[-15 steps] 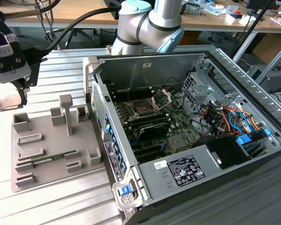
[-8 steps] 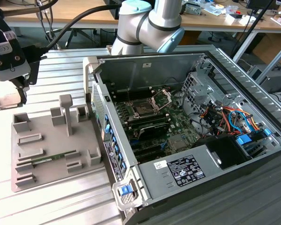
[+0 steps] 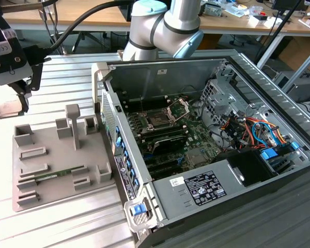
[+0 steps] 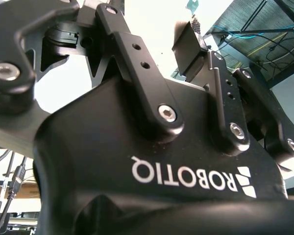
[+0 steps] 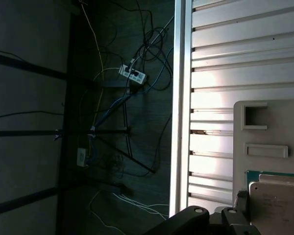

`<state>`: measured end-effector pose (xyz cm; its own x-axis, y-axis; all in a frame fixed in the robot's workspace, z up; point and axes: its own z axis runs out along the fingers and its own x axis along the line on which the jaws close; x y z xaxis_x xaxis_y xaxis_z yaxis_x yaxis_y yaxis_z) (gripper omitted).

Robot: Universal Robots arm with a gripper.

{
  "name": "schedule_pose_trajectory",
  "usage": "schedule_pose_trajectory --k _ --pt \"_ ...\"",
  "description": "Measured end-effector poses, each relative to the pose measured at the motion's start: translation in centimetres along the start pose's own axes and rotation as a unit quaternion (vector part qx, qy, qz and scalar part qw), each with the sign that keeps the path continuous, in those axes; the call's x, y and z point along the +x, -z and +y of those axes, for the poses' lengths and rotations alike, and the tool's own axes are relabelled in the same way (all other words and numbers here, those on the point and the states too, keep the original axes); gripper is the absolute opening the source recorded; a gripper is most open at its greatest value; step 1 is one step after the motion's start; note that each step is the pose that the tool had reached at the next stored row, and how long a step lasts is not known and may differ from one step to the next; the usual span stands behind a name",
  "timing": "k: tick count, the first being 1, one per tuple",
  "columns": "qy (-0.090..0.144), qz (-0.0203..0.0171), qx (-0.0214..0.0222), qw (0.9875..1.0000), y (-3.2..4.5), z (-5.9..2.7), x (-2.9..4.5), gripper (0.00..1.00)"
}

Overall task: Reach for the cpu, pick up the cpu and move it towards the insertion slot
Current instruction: 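Pick up the cpu and move it towards the insertion slot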

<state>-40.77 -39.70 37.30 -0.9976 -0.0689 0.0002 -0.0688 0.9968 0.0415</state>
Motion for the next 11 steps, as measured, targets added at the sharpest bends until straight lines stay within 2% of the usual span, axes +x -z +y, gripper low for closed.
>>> schedule_pose_trajectory --k 11 --pt "0.0 0.0 0.0 1.0 1.01 0.04 0.0 0.55"
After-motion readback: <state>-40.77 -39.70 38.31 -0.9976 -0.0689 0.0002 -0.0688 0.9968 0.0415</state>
